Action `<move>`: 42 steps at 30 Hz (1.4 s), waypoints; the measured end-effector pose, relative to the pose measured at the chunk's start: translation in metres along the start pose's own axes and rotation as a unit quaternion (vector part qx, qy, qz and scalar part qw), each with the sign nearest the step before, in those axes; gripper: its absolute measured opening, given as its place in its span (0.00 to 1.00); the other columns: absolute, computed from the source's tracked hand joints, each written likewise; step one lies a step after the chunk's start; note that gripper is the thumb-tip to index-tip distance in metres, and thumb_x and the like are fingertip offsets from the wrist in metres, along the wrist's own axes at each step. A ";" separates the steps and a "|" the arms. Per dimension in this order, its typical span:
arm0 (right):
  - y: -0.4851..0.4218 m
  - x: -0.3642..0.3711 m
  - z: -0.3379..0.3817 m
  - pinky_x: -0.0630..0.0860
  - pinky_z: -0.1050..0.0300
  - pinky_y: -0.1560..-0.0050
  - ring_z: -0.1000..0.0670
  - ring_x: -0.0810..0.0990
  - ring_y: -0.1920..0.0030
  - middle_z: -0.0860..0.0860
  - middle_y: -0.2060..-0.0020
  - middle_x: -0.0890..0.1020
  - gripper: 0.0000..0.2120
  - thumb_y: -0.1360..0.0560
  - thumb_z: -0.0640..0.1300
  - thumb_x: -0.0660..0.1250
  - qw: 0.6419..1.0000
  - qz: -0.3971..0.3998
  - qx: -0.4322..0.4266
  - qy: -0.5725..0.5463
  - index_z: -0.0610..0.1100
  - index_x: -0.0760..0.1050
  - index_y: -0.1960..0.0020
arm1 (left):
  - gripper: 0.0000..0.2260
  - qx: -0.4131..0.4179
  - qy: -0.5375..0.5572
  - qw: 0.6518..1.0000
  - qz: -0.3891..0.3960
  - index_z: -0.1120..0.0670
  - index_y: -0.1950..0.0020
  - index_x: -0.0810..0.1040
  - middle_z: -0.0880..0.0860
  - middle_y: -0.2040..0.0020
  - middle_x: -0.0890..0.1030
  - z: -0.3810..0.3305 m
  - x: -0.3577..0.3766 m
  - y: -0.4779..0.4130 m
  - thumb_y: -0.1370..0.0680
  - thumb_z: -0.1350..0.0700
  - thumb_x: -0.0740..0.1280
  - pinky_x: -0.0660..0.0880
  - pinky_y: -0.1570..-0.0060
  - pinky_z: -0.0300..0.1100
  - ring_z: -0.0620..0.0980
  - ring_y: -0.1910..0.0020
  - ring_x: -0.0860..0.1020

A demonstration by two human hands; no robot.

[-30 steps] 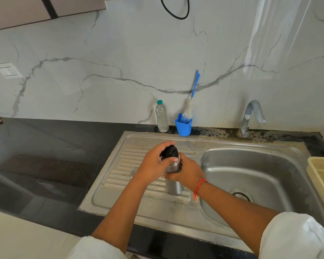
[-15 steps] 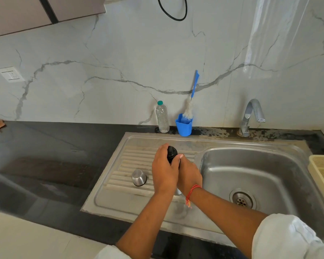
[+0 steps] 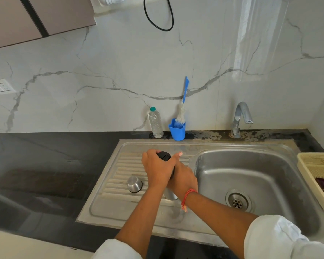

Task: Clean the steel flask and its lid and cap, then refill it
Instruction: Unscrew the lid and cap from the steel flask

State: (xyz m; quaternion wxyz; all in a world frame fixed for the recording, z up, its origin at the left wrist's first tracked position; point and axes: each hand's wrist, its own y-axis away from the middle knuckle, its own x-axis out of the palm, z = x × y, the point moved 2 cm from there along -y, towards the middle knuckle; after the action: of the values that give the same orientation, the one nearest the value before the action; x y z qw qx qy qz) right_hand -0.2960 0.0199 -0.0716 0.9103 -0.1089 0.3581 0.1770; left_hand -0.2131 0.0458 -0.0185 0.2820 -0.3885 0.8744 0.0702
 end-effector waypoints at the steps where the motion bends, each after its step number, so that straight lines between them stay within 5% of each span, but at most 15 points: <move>1: -0.001 0.001 -0.001 0.82 0.49 0.58 0.50 0.80 0.56 0.58 0.59 0.80 0.32 0.41 0.71 0.58 1.000 0.003 0.005 -0.004 0.59 0.67 0.41 | 0.31 0.005 0.008 1.000 0.022 0.51 0.45 0.71 0.48 0.46 0.70 0.002 -0.001 -0.002 0.35 0.36 0.81 0.72 0.46 0.42 0.48 0.44 0.71; 4: -0.003 0.002 -0.005 0.81 0.50 0.58 0.52 0.80 0.55 0.59 0.59 0.79 0.30 0.43 0.69 0.67 1.000 0.010 0.009 -0.012 0.59 0.68 0.44 | 0.24 0.015 0.093 0.987 0.132 0.48 0.39 0.70 0.45 0.44 0.76 0.009 -0.011 -0.004 0.27 0.47 0.80 0.73 0.50 0.36 0.46 0.46 0.78; 9: -0.002 0.001 -0.008 0.79 0.52 0.58 0.53 0.78 0.54 0.59 0.58 0.78 0.29 0.43 0.68 0.71 1.000 0.011 0.006 -0.025 0.59 0.66 0.49 | 0.27 0.040 0.157 0.958 0.237 0.39 0.34 0.73 0.40 0.36 0.80 0.027 -0.029 -0.007 0.29 0.57 0.74 0.74 0.34 0.42 0.41 0.36 0.78; 12: -0.002 0.002 -0.009 0.80 0.52 0.57 0.54 0.78 0.54 0.60 0.58 0.78 0.29 0.43 0.69 0.71 1.000 0.000 0.006 -0.022 0.59 0.66 0.49 | 0.22 0.050 0.162 0.969 0.181 0.44 0.39 0.77 0.44 0.43 0.83 0.027 -0.029 -0.005 0.28 0.59 0.80 0.79 0.40 0.40 0.42 0.42 0.82; 17: -0.003 0.004 -0.010 0.81 0.54 0.57 0.56 0.78 0.54 0.61 0.57 0.79 0.30 0.42 0.70 0.72 1.000 -0.005 0.003 -0.016 0.60 0.67 0.46 | 0.27 0.038 0.143 0.986 0.071 0.47 0.42 0.72 0.47 0.45 0.78 0.020 -0.014 -0.002 0.33 0.49 0.84 0.77 0.50 0.36 0.43 0.47 0.79; 22: -0.005 0.006 -0.012 0.81 0.53 0.56 0.54 0.78 0.53 0.61 0.57 0.78 0.32 0.43 0.69 0.71 1.000 0.003 0.000 -0.016 0.60 0.69 0.44 | 0.24 0.046 0.122 0.981 0.144 0.47 0.38 0.77 0.45 0.42 0.69 0.017 -0.010 -0.006 0.30 0.49 0.82 0.74 0.45 0.33 0.41 0.42 0.75; 27: -0.005 0.006 -0.013 0.81 0.53 0.55 0.56 0.79 0.53 0.61 0.56 0.79 0.30 0.43 0.70 0.71 1.000 -0.001 0.001 -0.030 0.61 0.67 0.47 | 0.23 0.025 0.149 0.960 0.235 0.42 0.36 0.78 0.44 0.38 0.80 0.037 -0.027 -0.008 0.26 0.60 0.78 0.76 0.33 0.47 0.43 0.37 0.78; 34: -0.005 0.005 -0.012 0.80 0.56 0.57 0.56 0.78 0.53 0.61 0.57 0.78 0.30 0.43 0.70 0.72 1.000 0.001 0.004 -0.026 0.60 0.67 0.48 | 0.27 0.003 0.159 0.984 0.081 0.51 0.47 0.72 0.50 0.50 0.83 0.026 -0.012 -0.001 0.35 0.52 0.86 0.80 0.51 0.43 0.49 0.50 0.82; 39: -0.006 0.004 -0.013 0.80 0.55 0.55 0.54 0.79 0.53 0.61 0.58 0.77 0.31 0.42 0.67 0.71 1.000 0.018 -0.009 -0.013 0.59 0.70 0.42 | 0.35 0.008 0.144 0.983 0.111 0.47 0.35 0.70 0.45 0.43 0.75 0.016 -0.005 -0.006 0.34 0.48 0.85 0.74 0.46 0.36 0.41 0.44 0.76; 42: -0.006 0.006 -0.014 0.81 0.55 0.57 0.55 0.79 0.54 0.61 0.59 0.78 0.30 0.43 0.67 0.71 1.000 0.017 -0.002 -0.017 0.59 0.70 0.45 | 0.27 0.029 0.123 0.982 0.143 0.47 0.38 0.77 0.47 0.41 0.75 0.019 -0.006 -0.008 0.33 0.48 0.84 0.75 0.44 0.37 0.44 0.42 0.77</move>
State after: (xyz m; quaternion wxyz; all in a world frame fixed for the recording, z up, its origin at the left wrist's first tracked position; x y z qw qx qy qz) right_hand -0.2983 0.0110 -0.0853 0.9131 -0.1012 0.3437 0.1946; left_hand -0.1958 0.0510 -0.0304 0.1707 -0.2568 0.9506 0.0362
